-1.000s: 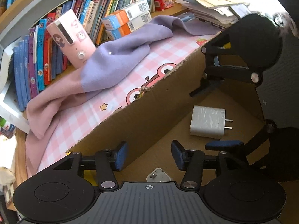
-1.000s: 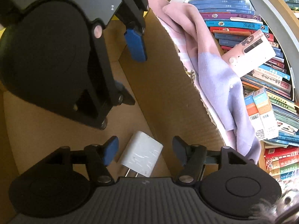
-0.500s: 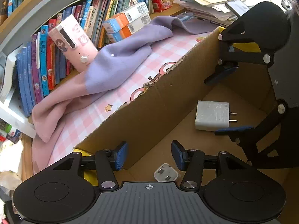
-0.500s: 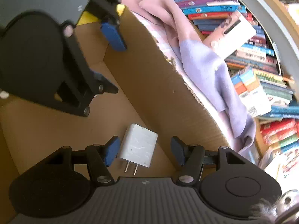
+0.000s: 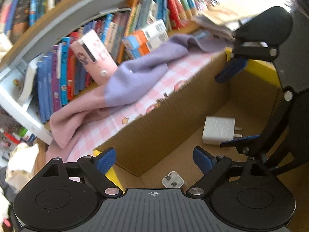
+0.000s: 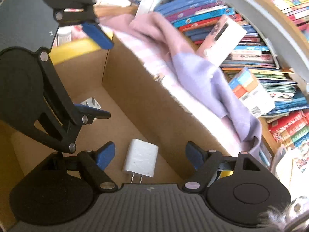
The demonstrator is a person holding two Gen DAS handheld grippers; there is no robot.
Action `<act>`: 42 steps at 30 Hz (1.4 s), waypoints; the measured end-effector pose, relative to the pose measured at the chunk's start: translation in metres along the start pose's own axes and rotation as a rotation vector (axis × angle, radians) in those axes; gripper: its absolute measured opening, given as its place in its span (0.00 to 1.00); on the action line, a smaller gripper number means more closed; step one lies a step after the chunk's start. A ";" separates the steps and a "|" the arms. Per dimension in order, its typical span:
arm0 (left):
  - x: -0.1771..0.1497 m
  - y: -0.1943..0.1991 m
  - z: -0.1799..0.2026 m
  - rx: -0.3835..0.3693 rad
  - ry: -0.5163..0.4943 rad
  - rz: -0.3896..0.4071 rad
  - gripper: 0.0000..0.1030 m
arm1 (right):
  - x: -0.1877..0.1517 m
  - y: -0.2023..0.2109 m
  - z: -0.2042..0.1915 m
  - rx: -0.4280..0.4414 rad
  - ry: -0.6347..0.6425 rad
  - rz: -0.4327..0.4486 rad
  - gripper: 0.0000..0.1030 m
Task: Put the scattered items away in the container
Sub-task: 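Withdraw both open tools from the box back toward the table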
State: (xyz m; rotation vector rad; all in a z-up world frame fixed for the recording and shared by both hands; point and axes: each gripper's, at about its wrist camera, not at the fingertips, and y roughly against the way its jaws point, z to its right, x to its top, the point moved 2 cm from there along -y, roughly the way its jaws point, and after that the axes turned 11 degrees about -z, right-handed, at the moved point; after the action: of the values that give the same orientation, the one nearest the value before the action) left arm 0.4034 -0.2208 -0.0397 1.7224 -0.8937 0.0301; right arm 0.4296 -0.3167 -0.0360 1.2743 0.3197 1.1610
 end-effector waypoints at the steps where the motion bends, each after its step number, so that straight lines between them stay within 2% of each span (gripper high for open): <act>1: -0.001 0.006 -0.001 0.008 0.008 0.018 0.87 | -0.001 0.008 0.001 -0.001 -0.015 0.021 0.77; 5: -0.007 0.039 -0.002 0.086 0.029 0.124 0.91 | -0.004 0.045 0.002 -0.004 -0.091 0.106 0.77; 7: -0.011 0.056 -0.005 0.101 0.060 0.169 0.93 | -0.005 0.062 0.003 -0.021 -0.122 0.147 0.77; 12: -0.027 0.090 -0.015 0.090 0.155 0.222 0.94 | -0.005 0.094 0.004 -0.045 -0.207 0.226 0.78; 17: -0.056 0.118 -0.016 0.092 0.168 0.259 0.94 | -0.018 0.126 -0.005 -0.057 -0.361 0.285 0.78; 20: -0.077 0.134 -0.022 0.081 0.211 0.279 0.95 | -0.029 0.141 -0.017 -0.083 -0.440 0.311 0.78; 30: -0.162 0.179 -0.056 0.089 0.389 0.306 0.97 | -0.049 0.171 -0.082 -0.199 -0.629 0.367 0.79; 35: -0.204 0.198 -0.065 0.109 0.465 0.338 0.97 | -0.045 0.185 -0.127 -0.317 -0.652 0.390 0.85; 38: -0.230 0.208 -0.071 0.111 0.553 0.386 0.98 | -0.043 0.192 -0.154 -0.330 -0.687 0.400 0.86; 42: -0.262 0.210 -0.078 0.076 0.621 0.372 0.98 | -0.041 0.195 -0.196 -0.350 -0.738 0.405 0.87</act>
State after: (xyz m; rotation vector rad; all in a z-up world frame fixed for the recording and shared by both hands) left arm 0.1289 -0.0286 0.0430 1.4579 -0.7289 0.8099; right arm 0.1687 -0.2654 0.0498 1.3854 -0.6836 0.9355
